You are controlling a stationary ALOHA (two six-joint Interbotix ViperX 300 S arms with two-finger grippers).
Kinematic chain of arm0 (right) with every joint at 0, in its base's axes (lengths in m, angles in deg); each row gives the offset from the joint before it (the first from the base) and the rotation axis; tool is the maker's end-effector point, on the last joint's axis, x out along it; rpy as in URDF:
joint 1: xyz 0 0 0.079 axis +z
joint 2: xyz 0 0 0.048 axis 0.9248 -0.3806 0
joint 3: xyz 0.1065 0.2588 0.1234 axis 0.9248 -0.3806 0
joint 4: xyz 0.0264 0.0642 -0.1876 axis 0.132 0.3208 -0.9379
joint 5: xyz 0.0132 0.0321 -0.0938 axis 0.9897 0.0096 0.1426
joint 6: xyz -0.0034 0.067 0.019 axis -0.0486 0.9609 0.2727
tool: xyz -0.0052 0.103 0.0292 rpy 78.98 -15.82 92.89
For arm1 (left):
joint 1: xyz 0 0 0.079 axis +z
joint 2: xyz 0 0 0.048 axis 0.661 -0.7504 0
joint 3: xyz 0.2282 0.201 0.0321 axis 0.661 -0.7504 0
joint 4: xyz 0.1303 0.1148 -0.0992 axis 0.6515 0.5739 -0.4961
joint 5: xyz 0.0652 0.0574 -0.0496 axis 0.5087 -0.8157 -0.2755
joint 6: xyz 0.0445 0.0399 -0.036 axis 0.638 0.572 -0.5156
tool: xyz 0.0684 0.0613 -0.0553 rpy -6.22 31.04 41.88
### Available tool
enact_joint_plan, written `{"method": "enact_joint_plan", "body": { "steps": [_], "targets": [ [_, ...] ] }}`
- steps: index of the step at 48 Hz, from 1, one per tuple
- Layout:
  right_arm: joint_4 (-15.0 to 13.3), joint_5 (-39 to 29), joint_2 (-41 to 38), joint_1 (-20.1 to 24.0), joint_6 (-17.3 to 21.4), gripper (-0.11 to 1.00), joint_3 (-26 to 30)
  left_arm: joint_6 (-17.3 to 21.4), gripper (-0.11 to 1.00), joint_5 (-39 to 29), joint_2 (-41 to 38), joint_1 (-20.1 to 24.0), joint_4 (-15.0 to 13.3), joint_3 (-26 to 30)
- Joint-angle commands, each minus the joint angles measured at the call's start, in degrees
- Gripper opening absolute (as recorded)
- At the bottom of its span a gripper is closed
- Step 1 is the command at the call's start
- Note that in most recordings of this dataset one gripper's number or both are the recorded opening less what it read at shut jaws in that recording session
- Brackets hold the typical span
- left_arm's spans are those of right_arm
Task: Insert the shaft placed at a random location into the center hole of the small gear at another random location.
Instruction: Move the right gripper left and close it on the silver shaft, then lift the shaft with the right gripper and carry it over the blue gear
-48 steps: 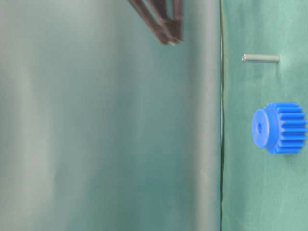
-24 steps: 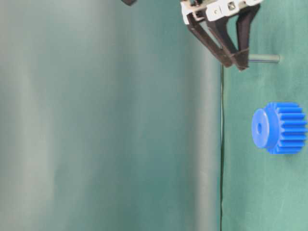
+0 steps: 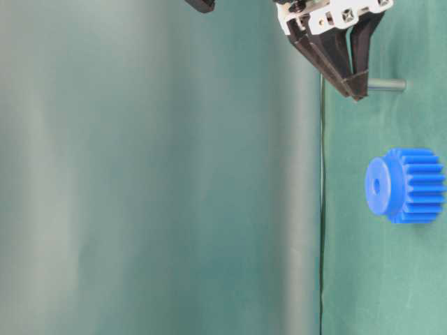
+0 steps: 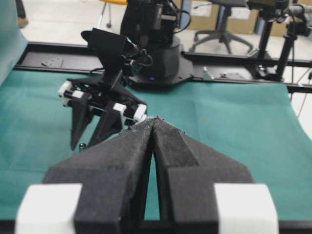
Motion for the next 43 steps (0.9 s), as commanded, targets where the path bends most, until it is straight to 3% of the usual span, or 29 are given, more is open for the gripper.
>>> {"method": "enact_joint_plan", "body": {
  "steps": [1, 4, 27, 43],
  "targets": [
    [-0.18, 0.26, 0.53, -0.18, 0.18, 0.26, -0.09, 0.00, -0.01, 0.35, -0.18, 0.26, -0.09, 0.62],
    [-0.18, 0.44, 0.53, -0.18, 0.44, 0.16, -0.35, 0.00, -0.01, 0.35, -0.26, 0.26, -0.09, 0.53],
    [-0.62, 0.09, 2.72, -0.18, 1.67, 0.16, 0.53, -0.18, -0.01, 0.26, -0.26, 0.26, -0.09, 0.44],
    [-1.05, -13.54, 13.36, 0.00, 0.62, 0.16, 2.64, -0.18, -0.01, 0.26, -0.18, 0.26, -0.09, 0.44]
  ]
}}
